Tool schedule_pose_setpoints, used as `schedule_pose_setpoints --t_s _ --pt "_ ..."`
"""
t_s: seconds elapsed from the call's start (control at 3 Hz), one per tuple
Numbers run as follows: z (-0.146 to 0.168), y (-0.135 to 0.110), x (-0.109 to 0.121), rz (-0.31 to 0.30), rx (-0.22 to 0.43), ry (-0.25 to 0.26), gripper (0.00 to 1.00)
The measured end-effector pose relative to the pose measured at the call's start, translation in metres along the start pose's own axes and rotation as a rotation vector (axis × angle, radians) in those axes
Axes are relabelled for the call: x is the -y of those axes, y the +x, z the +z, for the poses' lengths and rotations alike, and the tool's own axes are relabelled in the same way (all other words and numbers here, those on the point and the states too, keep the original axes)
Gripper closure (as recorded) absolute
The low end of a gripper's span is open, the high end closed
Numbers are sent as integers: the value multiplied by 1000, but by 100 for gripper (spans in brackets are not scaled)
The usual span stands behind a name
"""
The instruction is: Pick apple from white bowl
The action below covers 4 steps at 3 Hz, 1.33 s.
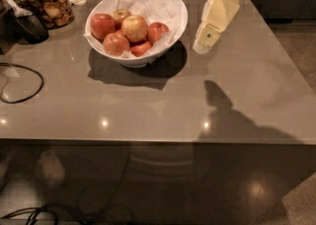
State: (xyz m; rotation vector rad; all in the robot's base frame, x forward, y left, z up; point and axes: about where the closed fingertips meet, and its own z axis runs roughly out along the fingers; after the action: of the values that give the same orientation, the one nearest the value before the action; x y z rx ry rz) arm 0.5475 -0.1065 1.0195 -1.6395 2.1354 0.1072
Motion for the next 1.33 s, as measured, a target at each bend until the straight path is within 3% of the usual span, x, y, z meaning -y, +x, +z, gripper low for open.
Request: schedule_pose_setpoints --t_s 0.33,0.67,1.0,1.33 --pt "17 -16 12 -9 4 -40 0" --pt "19 -21 15 -11 16 -29 0" --pt "24 -36 19 0 83 -16 0" --pt "41 -68 29 -1 146 -56 0"
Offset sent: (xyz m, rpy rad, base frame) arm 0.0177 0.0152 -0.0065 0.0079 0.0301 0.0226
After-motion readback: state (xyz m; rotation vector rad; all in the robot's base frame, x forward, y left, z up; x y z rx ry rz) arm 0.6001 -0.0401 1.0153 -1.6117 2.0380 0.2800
